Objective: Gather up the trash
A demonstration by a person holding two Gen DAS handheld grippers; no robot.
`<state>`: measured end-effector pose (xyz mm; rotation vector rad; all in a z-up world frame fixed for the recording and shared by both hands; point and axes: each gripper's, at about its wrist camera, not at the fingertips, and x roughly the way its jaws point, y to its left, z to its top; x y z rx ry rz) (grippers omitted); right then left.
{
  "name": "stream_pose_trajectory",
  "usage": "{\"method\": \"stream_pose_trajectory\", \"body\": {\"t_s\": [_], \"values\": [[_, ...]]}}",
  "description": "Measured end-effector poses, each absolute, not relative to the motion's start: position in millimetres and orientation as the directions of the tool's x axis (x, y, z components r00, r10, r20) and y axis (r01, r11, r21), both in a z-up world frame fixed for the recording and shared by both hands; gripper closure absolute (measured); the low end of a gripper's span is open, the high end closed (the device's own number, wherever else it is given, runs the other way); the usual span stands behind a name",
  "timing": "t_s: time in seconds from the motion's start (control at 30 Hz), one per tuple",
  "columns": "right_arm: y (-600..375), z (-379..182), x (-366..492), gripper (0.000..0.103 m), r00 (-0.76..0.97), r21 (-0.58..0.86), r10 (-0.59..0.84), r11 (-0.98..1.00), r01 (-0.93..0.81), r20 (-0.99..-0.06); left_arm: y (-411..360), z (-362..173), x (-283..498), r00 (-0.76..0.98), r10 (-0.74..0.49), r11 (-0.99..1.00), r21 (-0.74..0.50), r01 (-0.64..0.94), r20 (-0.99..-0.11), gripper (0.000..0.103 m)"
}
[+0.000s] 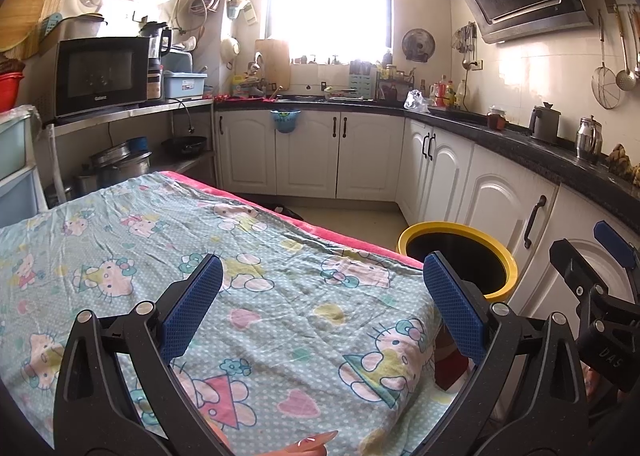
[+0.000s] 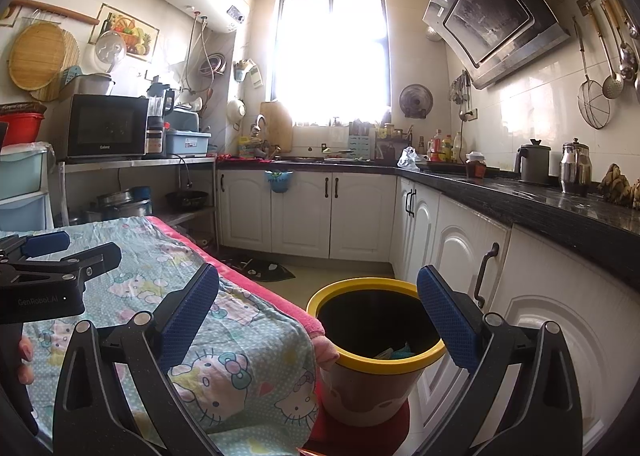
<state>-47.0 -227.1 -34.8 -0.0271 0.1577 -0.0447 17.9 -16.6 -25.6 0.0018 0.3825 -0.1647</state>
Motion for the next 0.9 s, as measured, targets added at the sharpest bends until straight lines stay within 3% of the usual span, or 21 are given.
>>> {"method": "stream_pose_trajectory", "body": {"t_s": [0.9], "values": [[-225.8, -34.4, -47.1, 0.006, 0.987, -0.03, -0.046, 0.999, 0.042, -0.157, -18.2, -23.3, 17.0, 0.914, -0.165, 0.986, -0.034, 0.164, -0.371, 0.011]]}}
